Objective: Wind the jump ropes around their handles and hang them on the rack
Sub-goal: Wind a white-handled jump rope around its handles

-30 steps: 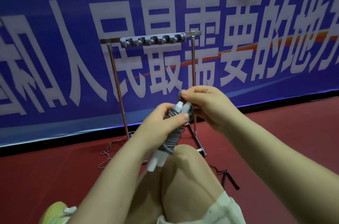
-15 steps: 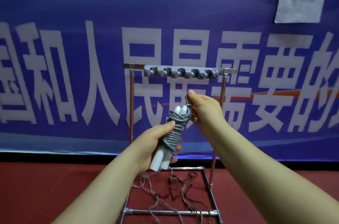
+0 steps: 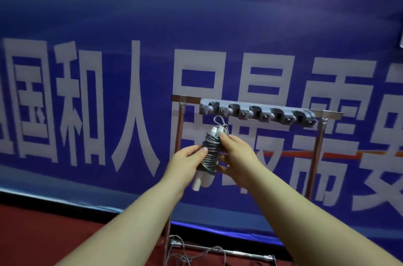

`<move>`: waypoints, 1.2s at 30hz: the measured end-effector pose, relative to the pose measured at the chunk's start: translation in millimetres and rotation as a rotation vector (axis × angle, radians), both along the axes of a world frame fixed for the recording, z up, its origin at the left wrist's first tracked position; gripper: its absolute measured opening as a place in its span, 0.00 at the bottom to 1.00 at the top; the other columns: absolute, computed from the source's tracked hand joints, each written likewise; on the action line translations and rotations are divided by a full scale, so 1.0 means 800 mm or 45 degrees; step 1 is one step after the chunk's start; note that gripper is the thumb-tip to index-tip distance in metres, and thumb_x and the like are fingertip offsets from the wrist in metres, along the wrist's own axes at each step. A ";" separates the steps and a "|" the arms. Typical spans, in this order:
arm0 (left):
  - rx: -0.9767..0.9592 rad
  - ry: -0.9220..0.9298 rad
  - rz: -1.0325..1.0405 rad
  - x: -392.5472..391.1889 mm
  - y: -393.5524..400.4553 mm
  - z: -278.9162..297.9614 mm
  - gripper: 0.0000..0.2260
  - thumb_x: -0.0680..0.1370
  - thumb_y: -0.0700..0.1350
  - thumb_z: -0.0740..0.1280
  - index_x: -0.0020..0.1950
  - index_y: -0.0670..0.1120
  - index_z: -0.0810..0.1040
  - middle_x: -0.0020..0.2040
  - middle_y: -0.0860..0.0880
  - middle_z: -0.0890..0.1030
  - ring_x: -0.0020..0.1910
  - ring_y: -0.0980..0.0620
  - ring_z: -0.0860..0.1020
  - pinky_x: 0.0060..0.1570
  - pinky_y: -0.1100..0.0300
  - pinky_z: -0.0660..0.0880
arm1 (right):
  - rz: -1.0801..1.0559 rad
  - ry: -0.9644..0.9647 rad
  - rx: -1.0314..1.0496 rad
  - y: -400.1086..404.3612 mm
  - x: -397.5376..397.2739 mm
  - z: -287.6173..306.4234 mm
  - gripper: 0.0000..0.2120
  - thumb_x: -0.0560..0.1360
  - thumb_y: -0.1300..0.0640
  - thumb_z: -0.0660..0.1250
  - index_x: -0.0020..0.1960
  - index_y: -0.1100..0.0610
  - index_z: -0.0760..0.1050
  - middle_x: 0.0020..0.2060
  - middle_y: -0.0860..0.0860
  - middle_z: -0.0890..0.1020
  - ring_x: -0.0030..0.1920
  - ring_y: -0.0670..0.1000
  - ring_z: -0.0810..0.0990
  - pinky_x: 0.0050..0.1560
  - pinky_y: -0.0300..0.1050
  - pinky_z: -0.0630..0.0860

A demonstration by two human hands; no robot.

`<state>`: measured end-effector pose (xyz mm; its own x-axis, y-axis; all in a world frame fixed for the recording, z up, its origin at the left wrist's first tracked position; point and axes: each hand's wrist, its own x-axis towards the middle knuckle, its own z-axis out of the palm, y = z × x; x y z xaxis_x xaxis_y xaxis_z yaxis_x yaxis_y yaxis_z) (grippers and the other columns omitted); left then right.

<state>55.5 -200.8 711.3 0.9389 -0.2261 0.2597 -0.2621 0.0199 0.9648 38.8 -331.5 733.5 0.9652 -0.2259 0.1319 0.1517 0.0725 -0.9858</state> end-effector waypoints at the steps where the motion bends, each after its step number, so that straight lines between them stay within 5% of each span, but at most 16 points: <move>1: 0.013 0.013 -0.046 0.012 -0.001 -0.001 0.13 0.80 0.49 0.62 0.65 0.51 0.74 0.61 0.52 0.78 0.55 0.58 0.75 0.50 0.66 0.69 | -0.040 0.013 -0.021 -0.003 0.017 -0.001 0.13 0.81 0.51 0.59 0.59 0.57 0.75 0.52 0.57 0.82 0.52 0.55 0.82 0.52 0.53 0.79; 5: 0.047 0.118 -0.058 0.059 0.004 -0.003 0.21 0.81 0.54 0.58 0.73 0.50 0.65 0.72 0.49 0.67 0.71 0.49 0.64 0.60 0.57 0.60 | -0.181 0.020 -0.070 -0.018 0.080 -0.002 0.12 0.82 0.52 0.58 0.59 0.58 0.72 0.48 0.55 0.80 0.47 0.53 0.80 0.41 0.48 0.78; 8: 0.065 0.163 -0.046 0.077 0.008 -0.003 0.21 0.81 0.55 0.58 0.72 0.48 0.67 0.70 0.48 0.70 0.70 0.47 0.66 0.61 0.53 0.63 | -0.296 -0.002 -0.082 -0.035 0.112 0.010 0.11 0.82 0.52 0.58 0.57 0.57 0.72 0.46 0.55 0.79 0.45 0.53 0.80 0.40 0.50 0.78; 12: 0.133 0.191 -0.047 0.099 0.009 -0.019 0.20 0.80 0.53 0.60 0.69 0.46 0.68 0.68 0.47 0.71 0.68 0.47 0.68 0.60 0.53 0.65 | -0.410 -0.008 -0.271 -0.048 0.158 0.020 0.11 0.81 0.50 0.58 0.49 0.56 0.73 0.49 0.59 0.80 0.50 0.59 0.80 0.56 0.60 0.77; 15: 0.192 0.197 -0.056 0.105 0.011 -0.025 0.20 0.80 0.53 0.60 0.70 0.47 0.67 0.68 0.47 0.71 0.69 0.46 0.67 0.65 0.49 0.64 | -0.430 0.007 -0.271 -0.054 0.182 0.032 0.12 0.81 0.49 0.58 0.45 0.55 0.72 0.50 0.60 0.80 0.51 0.59 0.80 0.57 0.60 0.77; 21: 0.203 0.204 -0.035 0.121 0.020 -0.031 0.19 0.80 0.51 0.60 0.69 0.45 0.69 0.65 0.47 0.73 0.66 0.47 0.70 0.56 0.55 0.66 | -0.458 0.198 -0.127 -0.065 0.210 0.031 0.14 0.80 0.49 0.60 0.54 0.60 0.71 0.46 0.56 0.80 0.45 0.56 0.80 0.42 0.50 0.76; 30: 0.178 0.261 -0.033 0.096 0.028 -0.054 0.17 0.80 0.52 0.59 0.66 0.46 0.72 0.61 0.48 0.75 0.64 0.48 0.71 0.56 0.54 0.67 | -0.297 0.052 -0.123 -0.065 0.145 -0.028 0.15 0.78 0.45 0.64 0.54 0.57 0.72 0.43 0.53 0.79 0.44 0.51 0.79 0.46 0.47 0.76; 34: 0.146 0.309 0.009 0.051 0.036 -0.062 0.17 0.80 0.52 0.60 0.65 0.45 0.73 0.59 0.48 0.77 0.62 0.48 0.72 0.54 0.53 0.67 | -0.207 0.232 -0.342 -0.054 0.079 -0.077 0.17 0.77 0.42 0.62 0.56 0.54 0.72 0.51 0.52 0.77 0.53 0.53 0.77 0.56 0.52 0.75; 36: 0.152 0.341 0.020 0.016 0.040 -0.070 0.16 0.80 0.51 0.60 0.64 0.45 0.73 0.59 0.48 0.77 0.63 0.47 0.72 0.55 0.54 0.66 | -0.105 0.346 -0.394 -0.042 0.039 -0.104 0.20 0.76 0.41 0.63 0.61 0.54 0.72 0.52 0.52 0.78 0.53 0.53 0.78 0.51 0.49 0.75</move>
<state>68.3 -168.5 655.1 0.9740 -0.2250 -0.0255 0.0030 -0.0997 0.9950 69.7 -365.4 650.3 0.9545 -0.2939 -0.0516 -0.1244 -0.2346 -0.9641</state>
